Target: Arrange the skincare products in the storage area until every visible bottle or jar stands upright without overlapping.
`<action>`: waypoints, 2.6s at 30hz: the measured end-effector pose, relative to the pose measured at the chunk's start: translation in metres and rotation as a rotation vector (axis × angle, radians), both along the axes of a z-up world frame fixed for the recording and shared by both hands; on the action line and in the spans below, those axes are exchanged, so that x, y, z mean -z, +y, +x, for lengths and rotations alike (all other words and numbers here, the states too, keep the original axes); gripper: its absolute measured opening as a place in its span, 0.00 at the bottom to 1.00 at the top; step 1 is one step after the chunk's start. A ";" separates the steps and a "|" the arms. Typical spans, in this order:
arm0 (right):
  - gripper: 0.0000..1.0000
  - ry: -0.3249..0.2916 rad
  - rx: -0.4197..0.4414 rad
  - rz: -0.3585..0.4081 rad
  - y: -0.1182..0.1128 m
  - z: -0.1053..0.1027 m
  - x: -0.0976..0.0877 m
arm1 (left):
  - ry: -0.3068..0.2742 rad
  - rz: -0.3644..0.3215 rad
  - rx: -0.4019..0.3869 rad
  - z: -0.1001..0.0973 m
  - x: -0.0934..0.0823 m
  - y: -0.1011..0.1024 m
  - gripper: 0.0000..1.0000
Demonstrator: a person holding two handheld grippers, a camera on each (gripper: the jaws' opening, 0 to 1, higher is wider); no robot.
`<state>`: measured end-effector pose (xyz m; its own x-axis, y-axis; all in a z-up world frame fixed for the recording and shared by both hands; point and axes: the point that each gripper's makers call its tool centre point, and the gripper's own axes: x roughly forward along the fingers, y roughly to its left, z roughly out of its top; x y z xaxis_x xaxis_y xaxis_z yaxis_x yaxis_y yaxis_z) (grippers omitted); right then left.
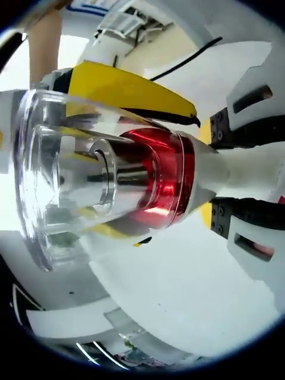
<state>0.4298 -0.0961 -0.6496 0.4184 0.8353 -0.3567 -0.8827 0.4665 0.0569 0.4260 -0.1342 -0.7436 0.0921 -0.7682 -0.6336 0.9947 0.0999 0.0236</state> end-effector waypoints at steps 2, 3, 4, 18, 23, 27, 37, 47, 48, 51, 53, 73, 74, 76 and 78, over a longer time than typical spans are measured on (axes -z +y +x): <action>0.31 0.024 0.050 0.009 -0.007 0.000 -0.001 | -0.002 -0.007 -0.012 -0.002 0.000 -0.001 0.30; 0.32 0.024 0.063 0.018 -0.010 0.000 -0.004 | 0.007 -0.014 -0.015 -0.004 -0.001 -0.002 0.34; 0.33 0.027 0.067 0.030 -0.015 -0.006 -0.010 | 0.015 -0.023 -0.023 -0.007 -0.003 -0.002 0.37; 0.36 -0.019 0.348 -0.061 -0.139 -0.086 -0.058 | 0.039 -0.151 -0.219 -0.018 -0.059 0.049 0.57; 0.37 0.009 0.451 -0.093 -0.170 -0.120 -0.053 | 0.029 -0.183 -0.300 -0.036 -0.085 0.087 0.60; 0.38 -0.004 0.499 -0.049 -0.170 -0.137 -0.061 | 0.020 -0.206 -0.369 -0.044 -0.096 0.115 0.63; 0.50 -0.014 0.508 0.060 -0.117 -0.142 -0.067 | 0.024 -0.217 -0.564 -0.068 -0.105 0.197 0.73; 0.64 0.021 0.430 0.115 -0.047 -0.142 -0.057 | 0.027 -0.228 -0.720 -0.098 -0.108 0.264 0.82; 0.65 0.026 0.421 0.124 -0.041 -0.143 -0.056 | 0.026 -0.226 -0.729 -0.100 -0.108 0.269 0.83; 0.68 0.051 0.402 0.135 -0.019 -0.144 -0.046 | 0.027 -0.222 -0.780 -0.109 -0.106 0.288 0.84; 0.68 0.072 0.397 0.158 -0.009 -0.143 -0.043 | 0.035 -0.230 -0.806 -0.114 -0.106 0.298 0.85; 0.73 0.071 0.381 0.229 0.063 -0.146 -0.039 | 0.047 -0.266 -0.944 -0.146 -0.102 0.355 0.91; 0.74 0.071 0.385 0.236 0.064 -0.147 -0.041 | 0.049 -0.268 -0.947 -0.147 -0.101 0.355 0.91; 0.75 0.075 0.389 0.253 0.068 -0.148 -0.043 | 0.056 -0.259 -0.947 -0.149 -0.099 0.355 0.92; 0.76 0.079 0.394 0.257 0.072 -0.150 -0.041 | 0.048 -0.263 -0.936 -0.148 -0.101 0.353 0.93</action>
<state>0.2798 -0.0243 -0.6085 0.7012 0.6834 -0.2030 -0.6296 0.7272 0.2736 0.2780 0.2184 -0.6425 0.7163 -0.5151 -0.4707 0.5099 0.8469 -0.1510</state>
